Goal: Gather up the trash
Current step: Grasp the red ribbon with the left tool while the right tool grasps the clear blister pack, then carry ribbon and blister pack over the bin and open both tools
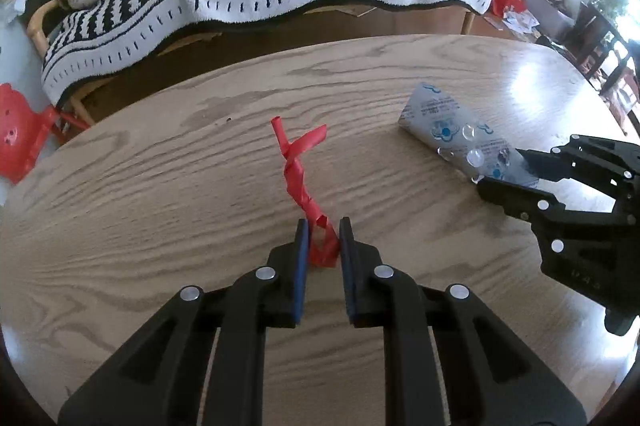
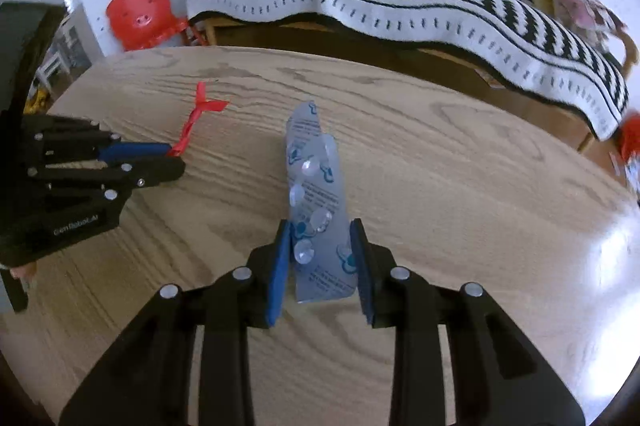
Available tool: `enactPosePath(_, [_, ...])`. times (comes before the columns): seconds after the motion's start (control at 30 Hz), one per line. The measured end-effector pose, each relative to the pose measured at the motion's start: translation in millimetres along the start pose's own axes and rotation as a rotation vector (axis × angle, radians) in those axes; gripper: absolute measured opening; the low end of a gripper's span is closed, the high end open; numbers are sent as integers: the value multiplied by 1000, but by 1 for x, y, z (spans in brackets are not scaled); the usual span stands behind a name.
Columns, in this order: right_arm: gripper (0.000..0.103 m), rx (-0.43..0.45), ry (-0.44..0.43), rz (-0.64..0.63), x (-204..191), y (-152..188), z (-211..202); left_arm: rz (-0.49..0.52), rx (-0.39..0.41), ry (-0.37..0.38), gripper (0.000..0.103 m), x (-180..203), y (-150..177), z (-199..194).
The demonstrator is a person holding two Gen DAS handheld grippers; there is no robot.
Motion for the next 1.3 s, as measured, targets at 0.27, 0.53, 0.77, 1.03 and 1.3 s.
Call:
enactPosePath(0.27, [30, -1, 24, 139, 8, 20, -35, 25, 37, 15, 14, 15, 21, -40])
enactPosePath(0.53, [30, -16, 93, 176, 9, 58, -68, 51, 55, 32, 14, 32, 54, -71])
enactPosePath(0.77, [30, 60, 153, 239, 31, 122, -134, 129, 88, 181, 14, 97, 85, -102])
enactPosePath(1.03, [30, 160, 302, 463, 96, 272, -252, 369, 122, 372, 14, 241, 127, -137])
enactPosePath(1.3, [30, 155, 327, 720, 111, 439, -300, 632, 25, 517, 14, 376, 216, -138])
Point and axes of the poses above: each gripper's, at about its wrist camera, not at the fingertips, and z roughly the way its jaws point, x to its right, y to its underside, the point moved 2 cm from there along z, roughly the way its jaws point, and after that the axes turned 9 degrees about -x, right-handed, at the moved point
